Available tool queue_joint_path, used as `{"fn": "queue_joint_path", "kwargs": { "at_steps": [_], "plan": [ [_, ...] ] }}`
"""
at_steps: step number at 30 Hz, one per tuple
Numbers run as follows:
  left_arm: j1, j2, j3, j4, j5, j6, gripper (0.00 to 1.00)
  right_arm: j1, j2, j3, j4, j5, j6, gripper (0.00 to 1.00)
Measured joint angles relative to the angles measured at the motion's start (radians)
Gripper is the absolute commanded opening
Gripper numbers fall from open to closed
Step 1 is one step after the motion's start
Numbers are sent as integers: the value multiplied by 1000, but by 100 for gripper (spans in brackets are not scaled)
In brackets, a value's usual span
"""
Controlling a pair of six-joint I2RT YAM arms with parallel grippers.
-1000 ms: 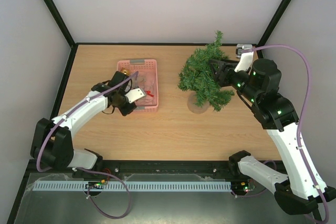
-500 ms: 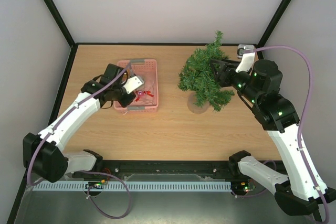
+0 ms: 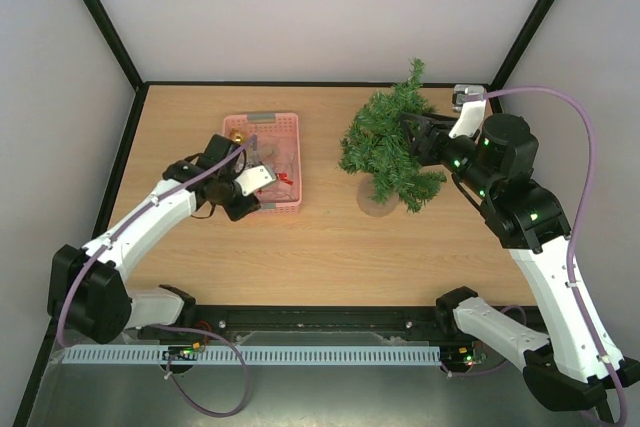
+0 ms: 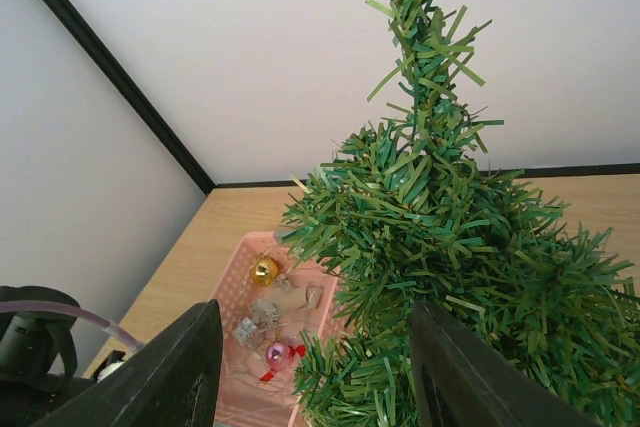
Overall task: Decorate the small christmas tree
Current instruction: Pick up the decoration item from the storage box.
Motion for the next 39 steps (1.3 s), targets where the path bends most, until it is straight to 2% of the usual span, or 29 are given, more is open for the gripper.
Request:
{"fn": "queue_joint_path", "kwargs": {
  "at_steps": [14, 32, 36, 39],
  "plan": [
    [-3, 94, -48, 45, 23, 38, 37, 0, 1, 0, -7, 11, -11, 50],
    [-6, 108, -50, 86, -13, 49, 36, 0, -2, 0, -16, 25, -19, 50],
    [-6, 106, -49, 97, -38, 16, 35, 0, -2, 0, -15, 25, -19, 50],
    [-4, 89, -47, 135, -77, -63, 36, 0, -2, 0, -16, 25, -19, 50]
  ]
}}
